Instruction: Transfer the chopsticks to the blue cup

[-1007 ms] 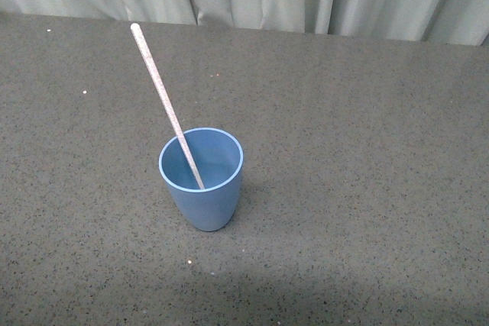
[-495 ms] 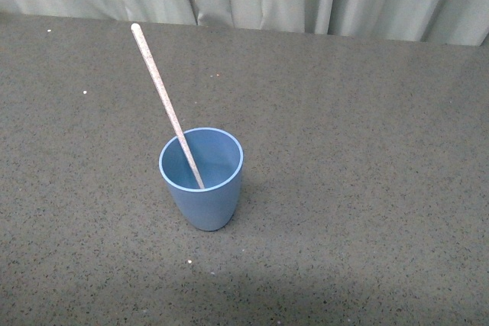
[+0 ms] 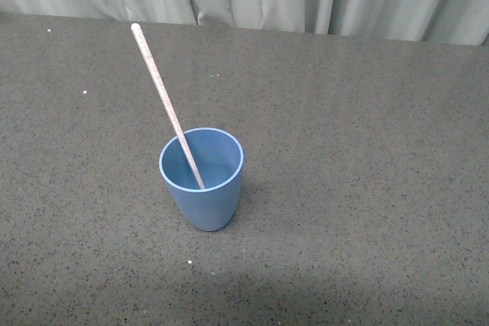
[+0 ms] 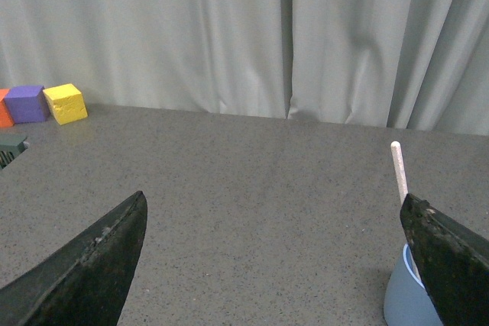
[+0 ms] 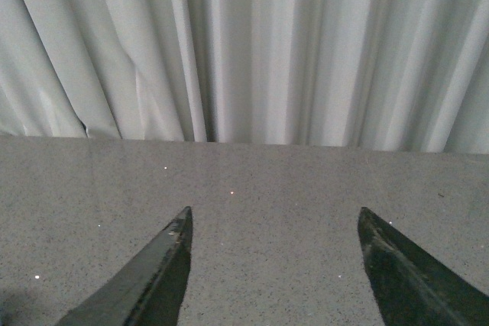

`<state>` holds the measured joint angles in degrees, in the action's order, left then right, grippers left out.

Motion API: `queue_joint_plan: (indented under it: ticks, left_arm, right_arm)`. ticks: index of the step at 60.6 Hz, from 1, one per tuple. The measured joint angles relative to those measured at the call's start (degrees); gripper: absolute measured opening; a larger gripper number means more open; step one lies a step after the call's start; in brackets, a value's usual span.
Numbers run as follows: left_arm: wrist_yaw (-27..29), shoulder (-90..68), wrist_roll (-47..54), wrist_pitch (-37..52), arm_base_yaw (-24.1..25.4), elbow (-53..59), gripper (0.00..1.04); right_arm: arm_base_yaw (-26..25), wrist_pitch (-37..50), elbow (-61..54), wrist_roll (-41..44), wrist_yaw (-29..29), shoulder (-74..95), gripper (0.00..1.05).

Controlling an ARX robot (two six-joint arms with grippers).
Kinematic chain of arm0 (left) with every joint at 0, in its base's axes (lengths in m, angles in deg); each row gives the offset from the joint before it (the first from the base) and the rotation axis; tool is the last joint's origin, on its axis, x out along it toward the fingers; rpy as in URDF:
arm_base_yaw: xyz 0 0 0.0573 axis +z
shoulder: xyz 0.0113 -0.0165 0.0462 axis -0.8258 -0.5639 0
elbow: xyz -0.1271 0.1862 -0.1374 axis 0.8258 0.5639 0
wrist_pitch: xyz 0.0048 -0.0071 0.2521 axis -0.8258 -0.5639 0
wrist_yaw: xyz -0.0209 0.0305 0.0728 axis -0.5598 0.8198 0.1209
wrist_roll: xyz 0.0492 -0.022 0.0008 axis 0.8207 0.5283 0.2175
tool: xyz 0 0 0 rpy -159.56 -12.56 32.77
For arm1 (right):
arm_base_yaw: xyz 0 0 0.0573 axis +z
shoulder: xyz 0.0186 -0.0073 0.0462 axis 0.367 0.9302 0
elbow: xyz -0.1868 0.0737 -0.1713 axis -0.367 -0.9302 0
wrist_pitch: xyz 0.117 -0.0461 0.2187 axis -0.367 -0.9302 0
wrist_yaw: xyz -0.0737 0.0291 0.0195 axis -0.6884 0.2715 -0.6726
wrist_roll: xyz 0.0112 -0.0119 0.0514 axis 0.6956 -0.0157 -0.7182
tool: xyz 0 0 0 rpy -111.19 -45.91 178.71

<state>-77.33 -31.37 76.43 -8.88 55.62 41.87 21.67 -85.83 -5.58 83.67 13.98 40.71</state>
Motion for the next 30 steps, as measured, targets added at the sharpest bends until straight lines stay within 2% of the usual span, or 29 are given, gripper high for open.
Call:
queue_joint_plan:
  ticks: [9,30]
  left_arm:
    - [0.0,0.0,0.0,0.0,0.0,0.0,0.98]
    - [0.0,0.0,0.0,0.0,0.0,0.0,0.98]
  right_arm:
    - [0.0,0.0,0.0,0.0,0.0,0.0,0.97]
    - [0.0,0.0,0.0,0.0,0.0,0.0,0.95]
